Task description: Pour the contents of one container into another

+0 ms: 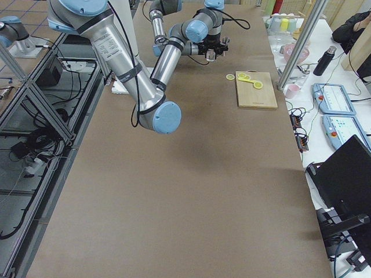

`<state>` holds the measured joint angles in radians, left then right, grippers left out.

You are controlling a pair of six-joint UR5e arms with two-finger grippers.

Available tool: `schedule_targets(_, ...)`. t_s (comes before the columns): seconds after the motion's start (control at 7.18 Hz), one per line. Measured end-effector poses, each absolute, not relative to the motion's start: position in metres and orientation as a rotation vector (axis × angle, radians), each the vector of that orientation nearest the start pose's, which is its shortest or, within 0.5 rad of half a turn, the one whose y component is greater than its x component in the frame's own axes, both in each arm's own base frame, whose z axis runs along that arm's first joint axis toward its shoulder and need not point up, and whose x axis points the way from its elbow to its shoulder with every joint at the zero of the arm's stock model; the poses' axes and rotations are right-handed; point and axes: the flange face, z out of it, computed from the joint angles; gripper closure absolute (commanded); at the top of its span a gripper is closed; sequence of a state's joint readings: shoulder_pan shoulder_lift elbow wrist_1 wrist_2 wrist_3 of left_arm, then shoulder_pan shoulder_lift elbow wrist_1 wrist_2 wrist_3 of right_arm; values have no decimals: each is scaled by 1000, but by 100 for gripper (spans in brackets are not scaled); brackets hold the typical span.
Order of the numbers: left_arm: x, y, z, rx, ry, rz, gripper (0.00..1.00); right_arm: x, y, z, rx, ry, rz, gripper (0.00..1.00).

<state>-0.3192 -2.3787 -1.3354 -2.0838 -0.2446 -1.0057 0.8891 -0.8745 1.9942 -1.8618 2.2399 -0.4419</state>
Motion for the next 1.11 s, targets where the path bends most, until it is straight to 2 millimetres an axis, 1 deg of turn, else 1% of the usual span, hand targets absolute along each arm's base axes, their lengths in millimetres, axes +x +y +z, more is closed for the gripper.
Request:
schedule_targets(0.14, 610, -444, 160, 1430, 364, -525, 100, -302, -489, 109, 768, -755, -1326, 100)
schedule_targets(0.28, 619, -446, 151, 1413, 418, -530, 100, -303, -492, 102, 762, -744, -1341, 100)
schedule_targets(0.56, 631, -447, 138, 1369, 499, -506, 100, -309, -502, 88, 751, -739, -1347, 100)
schedule_targets(0.7, 635, -446, 134, 1348, 527, -489, 100, -312, -508, 89, 737, -733, -1343, 100)
schedule_targets(0.84, 638, -446, 130, 1330, 551, -470, 100, -316, -517, 94, 722, -716, -1347, 100)
schedule_targets(1.11, 637, -443, 119, 1314, 586, -448, 100, -322, -546, 111, 692, -672, -1379, 100)
